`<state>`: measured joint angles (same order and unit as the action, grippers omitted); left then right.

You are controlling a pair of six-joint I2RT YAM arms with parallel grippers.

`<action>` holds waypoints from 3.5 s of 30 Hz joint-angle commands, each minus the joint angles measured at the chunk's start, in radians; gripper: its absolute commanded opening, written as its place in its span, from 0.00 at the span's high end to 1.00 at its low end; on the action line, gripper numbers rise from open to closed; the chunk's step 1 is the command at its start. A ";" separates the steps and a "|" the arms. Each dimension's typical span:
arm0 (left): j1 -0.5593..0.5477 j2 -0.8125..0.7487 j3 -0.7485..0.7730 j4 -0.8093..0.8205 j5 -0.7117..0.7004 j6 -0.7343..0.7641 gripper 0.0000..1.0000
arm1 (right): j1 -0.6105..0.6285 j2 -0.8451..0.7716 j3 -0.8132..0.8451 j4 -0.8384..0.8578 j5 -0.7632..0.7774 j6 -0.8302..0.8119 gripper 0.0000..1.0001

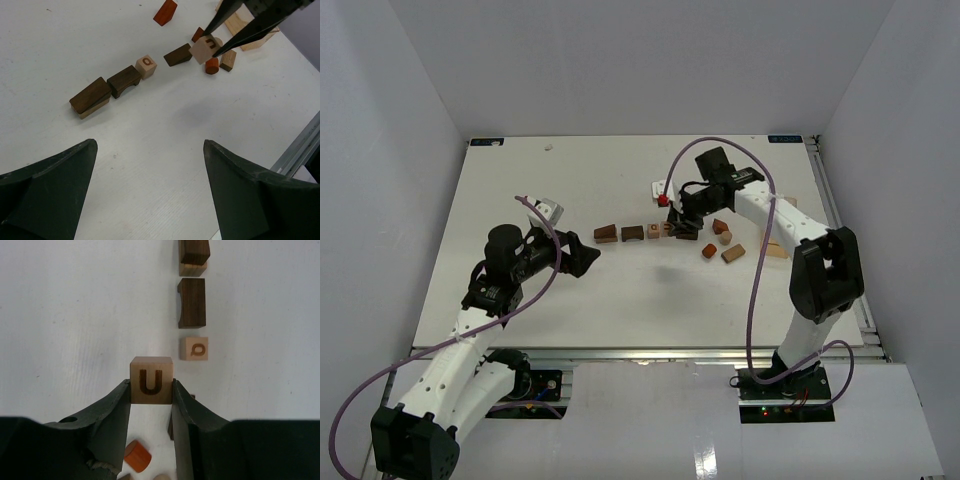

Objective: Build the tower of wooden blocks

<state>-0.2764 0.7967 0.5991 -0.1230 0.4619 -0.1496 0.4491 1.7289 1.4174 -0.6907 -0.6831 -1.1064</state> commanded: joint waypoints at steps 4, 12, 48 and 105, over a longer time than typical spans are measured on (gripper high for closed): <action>0.006 -0.014 -0.002 0.012 0.020 0.018 0.02 | 0.047 0.187 0.246 -0.037 0.023 0.021 0.92; 0.006 -0.015 0.001 0.010 0.029 0.023 0.02 | 0.064 0.334 0.389 -0.080 0.058 -0.006 0.92; 0.006 -0.037 0.002 0.010 0.041 0.029 0.02 | 0.104 0.450 0.511 -0.125 0.102 -0.006 0.89; 0.006 -0.062 -0.001 0.008 0.024 0.036 0.02 | 0.210 0.592 0.664 -0.122 0.153 0.068 0.73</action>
<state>-0.2764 0.7544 0.5991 -0.1226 0.4880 -0.1200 0.6559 2.3123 2.0464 -0.8131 -0.5276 -1.0500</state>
